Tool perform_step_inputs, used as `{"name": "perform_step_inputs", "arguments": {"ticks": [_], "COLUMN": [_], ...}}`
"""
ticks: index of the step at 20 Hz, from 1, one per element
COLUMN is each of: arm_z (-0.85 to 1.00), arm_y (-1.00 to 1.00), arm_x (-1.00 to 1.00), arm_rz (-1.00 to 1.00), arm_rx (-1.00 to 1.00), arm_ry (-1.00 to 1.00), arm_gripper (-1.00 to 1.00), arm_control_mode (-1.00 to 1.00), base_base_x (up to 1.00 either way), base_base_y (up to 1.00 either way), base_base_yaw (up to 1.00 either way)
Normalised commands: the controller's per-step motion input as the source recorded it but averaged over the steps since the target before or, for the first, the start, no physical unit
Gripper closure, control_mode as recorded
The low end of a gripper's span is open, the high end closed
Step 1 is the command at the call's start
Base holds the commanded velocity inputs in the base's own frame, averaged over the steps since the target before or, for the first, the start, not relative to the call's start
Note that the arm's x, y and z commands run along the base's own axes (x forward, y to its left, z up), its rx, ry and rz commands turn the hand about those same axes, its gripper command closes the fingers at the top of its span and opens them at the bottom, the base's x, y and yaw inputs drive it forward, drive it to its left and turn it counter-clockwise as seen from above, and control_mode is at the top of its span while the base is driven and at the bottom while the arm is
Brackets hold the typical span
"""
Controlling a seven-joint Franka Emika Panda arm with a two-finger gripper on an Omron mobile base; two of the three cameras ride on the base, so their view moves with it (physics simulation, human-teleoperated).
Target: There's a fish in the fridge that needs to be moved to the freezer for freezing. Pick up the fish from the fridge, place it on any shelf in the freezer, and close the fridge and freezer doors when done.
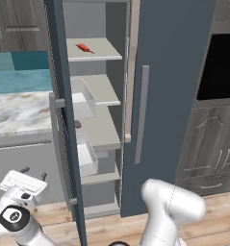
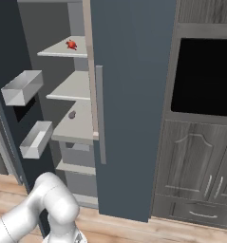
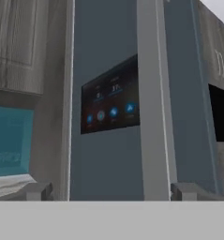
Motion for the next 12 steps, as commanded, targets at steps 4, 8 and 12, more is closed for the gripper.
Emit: {"name": "perform_step_inputs", "arguments": {"ticks": [4,8,12], "arm_z": [-0.2,-0.19,-0.14], "arm_y": [0.0,0.0,0.0], "arm_x": [0.41,0.43,0.39], "arm_rz": [0.0,-0.01,-0.01], "arm_rx": [0.0,0.0,0.0], "arm_ry": [0.0,0.0,0.0], "arm_gripper": [-1.0,-1.0,-1.0], "arm_control_mode": [-1.0,-1.0,-1.0], "base_base_x": [0.0,0.0,0.0], "base_base_y": [0.0,0.0,0.0], "base_base_yaw": [0.0,0.0,0.0]}}
